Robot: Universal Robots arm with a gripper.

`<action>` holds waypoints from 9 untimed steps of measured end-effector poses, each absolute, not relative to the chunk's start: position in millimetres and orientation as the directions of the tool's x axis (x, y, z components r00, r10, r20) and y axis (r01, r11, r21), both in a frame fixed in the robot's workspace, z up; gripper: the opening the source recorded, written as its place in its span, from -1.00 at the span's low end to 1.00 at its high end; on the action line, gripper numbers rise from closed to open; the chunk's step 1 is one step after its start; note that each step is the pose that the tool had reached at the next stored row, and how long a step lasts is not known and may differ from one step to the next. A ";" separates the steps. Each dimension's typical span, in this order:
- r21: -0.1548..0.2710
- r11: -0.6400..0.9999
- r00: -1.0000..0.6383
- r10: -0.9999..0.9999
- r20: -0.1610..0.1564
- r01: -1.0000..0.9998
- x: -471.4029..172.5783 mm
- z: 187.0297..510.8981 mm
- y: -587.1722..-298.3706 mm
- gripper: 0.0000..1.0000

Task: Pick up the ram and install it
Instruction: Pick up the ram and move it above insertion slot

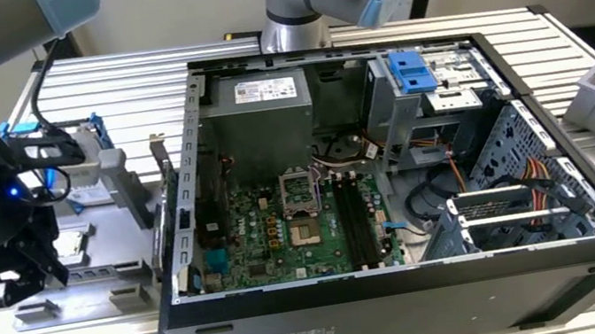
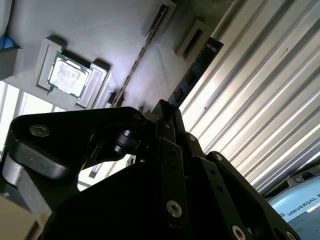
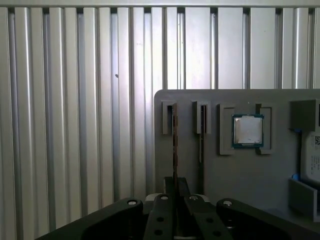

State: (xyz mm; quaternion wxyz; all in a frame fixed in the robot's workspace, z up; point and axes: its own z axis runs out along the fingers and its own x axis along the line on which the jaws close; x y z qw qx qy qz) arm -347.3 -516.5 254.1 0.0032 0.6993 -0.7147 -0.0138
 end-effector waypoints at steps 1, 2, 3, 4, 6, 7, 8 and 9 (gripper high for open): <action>0.024 0.022 -0.022 -1.000 -0.015 -0.999 -347.3 254.2 -516.5 -1.00; 0.024 0.022 -0.022 -1.000 -0.015 -0.999 -347.3 254.4 -516.5 -1.00; 0.024 0.022 -0.022 -1.000 -0.015 -0.999 -347.3 254.5 -516.5 -1.00; 0.024 0.021 -0.022 -1.000 -0.015 -0.999 -347.3 254.6 -516.5 -1.00; 0.024 0.022 -0.022 -1.000 -0.015 -0.999 -347.3 255.0 -516.5 -1.00; 0.024 0.021 -0.022 -1.000 -0.015 -0.999 -347.3 255.3 -516.5 -1.00; 0.024 0.022 -0.022 -1.000 -0.015 -0.999 -347.3 255.5 -516.5 -1.00; 0.024 0.021 -0.022 -1.000 -0.015 -0.999 -347.3 255.7 -516.5 -1.00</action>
